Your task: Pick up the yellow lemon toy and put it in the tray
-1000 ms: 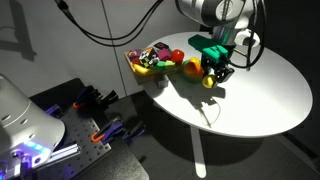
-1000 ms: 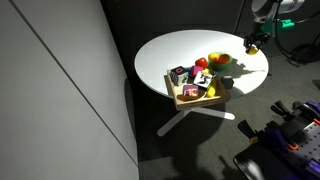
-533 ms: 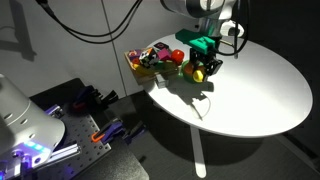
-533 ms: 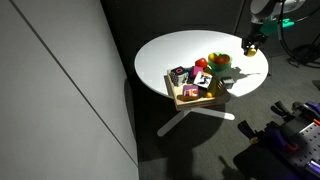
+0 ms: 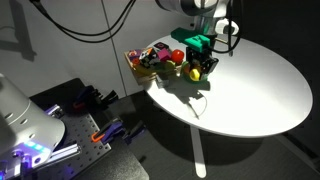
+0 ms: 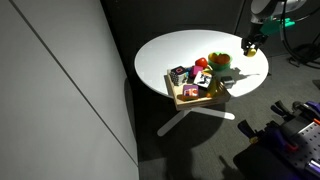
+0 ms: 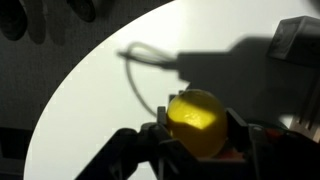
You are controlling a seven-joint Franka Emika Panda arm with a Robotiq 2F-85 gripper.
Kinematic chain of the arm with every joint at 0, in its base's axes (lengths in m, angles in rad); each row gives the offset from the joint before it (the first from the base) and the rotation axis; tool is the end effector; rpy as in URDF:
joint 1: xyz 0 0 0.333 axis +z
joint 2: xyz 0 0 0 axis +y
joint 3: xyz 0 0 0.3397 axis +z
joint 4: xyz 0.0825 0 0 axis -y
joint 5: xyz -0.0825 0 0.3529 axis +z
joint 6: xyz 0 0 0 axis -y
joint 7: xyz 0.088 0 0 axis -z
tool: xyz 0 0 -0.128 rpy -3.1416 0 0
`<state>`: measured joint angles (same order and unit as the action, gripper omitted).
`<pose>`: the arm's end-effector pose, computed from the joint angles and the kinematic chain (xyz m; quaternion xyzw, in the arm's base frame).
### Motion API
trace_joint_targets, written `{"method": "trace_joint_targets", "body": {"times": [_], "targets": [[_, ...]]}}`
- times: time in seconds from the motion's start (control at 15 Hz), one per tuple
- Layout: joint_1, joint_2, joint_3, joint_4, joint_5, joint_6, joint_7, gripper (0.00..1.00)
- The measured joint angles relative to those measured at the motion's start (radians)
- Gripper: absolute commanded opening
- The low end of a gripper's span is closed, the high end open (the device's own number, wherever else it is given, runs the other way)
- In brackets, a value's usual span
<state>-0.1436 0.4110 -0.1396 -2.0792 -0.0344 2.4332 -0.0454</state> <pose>0.5494 -0.1584 0.2502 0.9938 -0.1003 -0.0328 0.0339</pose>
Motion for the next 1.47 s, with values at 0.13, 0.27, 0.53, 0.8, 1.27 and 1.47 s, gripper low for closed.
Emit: {"method": "trace_joint_targets", "body": {"times": [0.13,0.27,0.53,0.8,1.27,1.47], "targets": [[0.000,0.000,0.000,-0.001,0.000,0.000,0.000,0.59],[0.000,0.000,0.000,-0.001,0.000,0.000,0.000,0.59],[0.000,0.001,0.000,-0.001,0.000,0.001,0.000,0.34],[0.004,0.002,0.011,-0.001,0.000,0.003,0.000,0.34],[0.071,-0.019,0.029,-0.001,-0.011,0.018,0.001,0.34],[0.111,-0.028,0.043,0.000,-0.019,0.019,0.006,0.34]]}}
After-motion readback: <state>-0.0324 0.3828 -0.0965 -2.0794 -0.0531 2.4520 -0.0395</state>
